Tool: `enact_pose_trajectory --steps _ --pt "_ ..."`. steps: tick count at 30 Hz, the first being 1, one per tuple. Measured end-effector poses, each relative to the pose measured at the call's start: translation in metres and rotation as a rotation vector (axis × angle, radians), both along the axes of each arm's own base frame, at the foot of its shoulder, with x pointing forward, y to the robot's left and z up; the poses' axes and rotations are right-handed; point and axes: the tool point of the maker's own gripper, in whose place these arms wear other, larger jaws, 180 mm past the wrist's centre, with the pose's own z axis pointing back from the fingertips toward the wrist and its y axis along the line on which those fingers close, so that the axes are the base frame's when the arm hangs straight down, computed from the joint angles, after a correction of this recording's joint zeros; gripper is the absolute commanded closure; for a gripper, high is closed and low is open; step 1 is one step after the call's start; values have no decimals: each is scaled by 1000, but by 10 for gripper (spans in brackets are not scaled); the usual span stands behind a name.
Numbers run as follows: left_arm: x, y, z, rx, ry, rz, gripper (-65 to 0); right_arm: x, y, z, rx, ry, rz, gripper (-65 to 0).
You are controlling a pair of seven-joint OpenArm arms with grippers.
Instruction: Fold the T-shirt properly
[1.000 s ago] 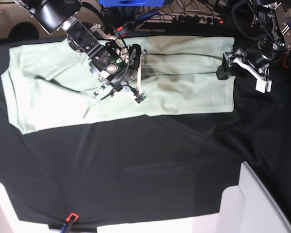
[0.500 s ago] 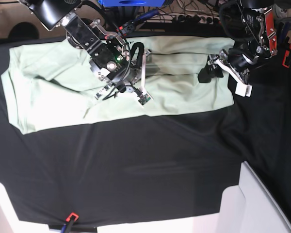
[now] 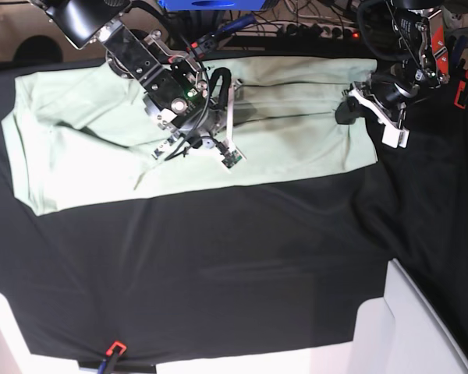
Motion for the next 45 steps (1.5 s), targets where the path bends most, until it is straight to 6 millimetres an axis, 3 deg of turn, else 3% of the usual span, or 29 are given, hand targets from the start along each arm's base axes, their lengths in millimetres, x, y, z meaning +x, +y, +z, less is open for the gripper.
enact_pose_trajectory --steps 6,10,15,21,26,31,37,41,45 --pt "0 2 1 6 1 -4 0 0 0 0 0 0 0 0" --pt "7 8 15 77 -16 -68 0 0 0 0 0 0 0 0" --pt "29 38 41 131 -96 -29 0 -1 0 0 -1 2 0 -1" --pt "35 65 47 190 -81 -28 0 -1 0 0 1 2 0 -1" --pt "43 78 56 221 -96 -35 0 12 8 25 60 -59 -13 -1" --pt "43 103 67 260 -108 10 0 36 -4 50 95 -132 -84 -1" --pt "42 122 76 304 -106 5 0 40 -19 52 94 -136 -136 -1" --pt "44 120 86 330 -130 -19 0 39 -18 51 97 -133 -136 -1" --pt "40 89 99 352 -173 -103 0 38 -19 50 94 -131 -137 -1"
